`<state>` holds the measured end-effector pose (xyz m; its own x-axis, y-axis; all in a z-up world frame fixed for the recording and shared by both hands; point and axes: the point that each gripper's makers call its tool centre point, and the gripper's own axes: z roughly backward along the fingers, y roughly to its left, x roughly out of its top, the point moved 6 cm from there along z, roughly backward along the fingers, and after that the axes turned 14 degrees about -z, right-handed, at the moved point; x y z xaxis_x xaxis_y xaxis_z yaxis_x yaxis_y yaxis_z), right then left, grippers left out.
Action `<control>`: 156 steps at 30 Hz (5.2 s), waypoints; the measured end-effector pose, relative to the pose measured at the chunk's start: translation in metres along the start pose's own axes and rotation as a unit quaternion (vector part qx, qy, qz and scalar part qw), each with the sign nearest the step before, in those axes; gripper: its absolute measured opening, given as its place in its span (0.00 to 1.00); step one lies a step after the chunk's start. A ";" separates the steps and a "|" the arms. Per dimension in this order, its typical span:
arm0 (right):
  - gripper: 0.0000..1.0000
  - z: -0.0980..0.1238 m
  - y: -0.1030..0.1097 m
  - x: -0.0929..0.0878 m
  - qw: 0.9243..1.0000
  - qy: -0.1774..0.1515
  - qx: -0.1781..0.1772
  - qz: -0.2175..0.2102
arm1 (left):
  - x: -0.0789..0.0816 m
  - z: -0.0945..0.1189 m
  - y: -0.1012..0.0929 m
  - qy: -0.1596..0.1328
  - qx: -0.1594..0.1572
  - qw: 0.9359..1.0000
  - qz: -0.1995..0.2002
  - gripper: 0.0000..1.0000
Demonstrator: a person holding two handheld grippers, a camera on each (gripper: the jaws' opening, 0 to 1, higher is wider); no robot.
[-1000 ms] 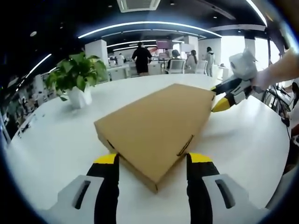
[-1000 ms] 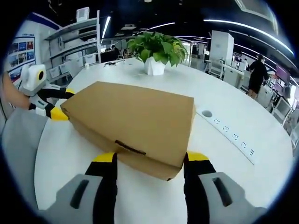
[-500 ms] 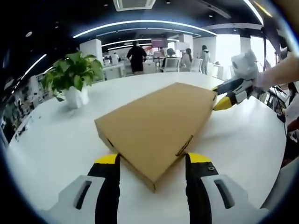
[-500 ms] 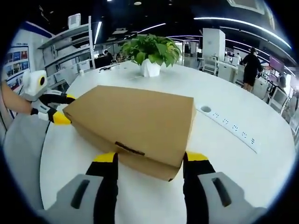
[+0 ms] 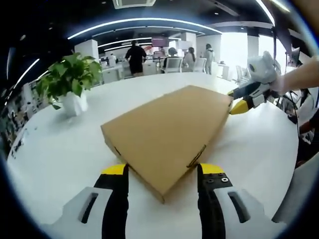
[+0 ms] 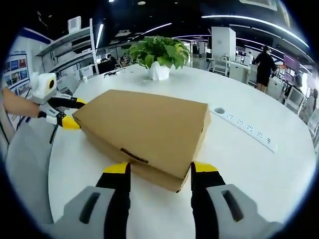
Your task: Operate the shoe box by opening the lid, removing the specified soft item, and placing it in the target area until the item is outside and the box remains undamaged.
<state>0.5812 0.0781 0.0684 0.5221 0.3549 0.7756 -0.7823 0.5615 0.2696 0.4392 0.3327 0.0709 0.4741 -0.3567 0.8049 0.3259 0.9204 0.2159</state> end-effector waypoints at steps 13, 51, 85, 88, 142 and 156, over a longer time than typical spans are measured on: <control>0.39 0.009 0.018 -0.013 1.000 0.001 -0.013 -0.004 | -0.007 0.007 0.009 0.006 -0.031 0.999 -0.004 0.53; 0.34 0.027 0.075 -0.043 0.999 -0.015 -0.026 -0.036 | -0.019 0.020 0.041 0.036 -0.123 0.990 -0.056 0.53; 0.30 0.030 0.130 -0.066 0.999 -0.026 -0.011 -0.039 | -0.045 0.051 0.059 0.053 -0.159 0.983 -0.071 0.51; 0.29 0.031 0.136 -0.068 0.999 -0.026 -0.010 -0.044 | -0.047 0.054 0.061 0.056 -0.165 0.982 -0.076 0.51; 0.39 0.046 0.178 -0.066 0.996 -0.065 -0.013 -0.051 | -0.042 0.089 0.067 0.039 -0.187 0.980 -0.054 0.54; 0.38 0.060 0.184 -0.042 0.995 -0.089 -0.027 -0.049 | -0.023 0.103 0.071 0.009 -0.182 0.982 -0.043 0.60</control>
<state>0.3951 0.1220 0.1197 0.5227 0.1621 0.8370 -0.7093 0.6273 0.3215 0.3674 0.4223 0.1249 0.4448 -0.4361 0.7823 0.6350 0.7695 0.0679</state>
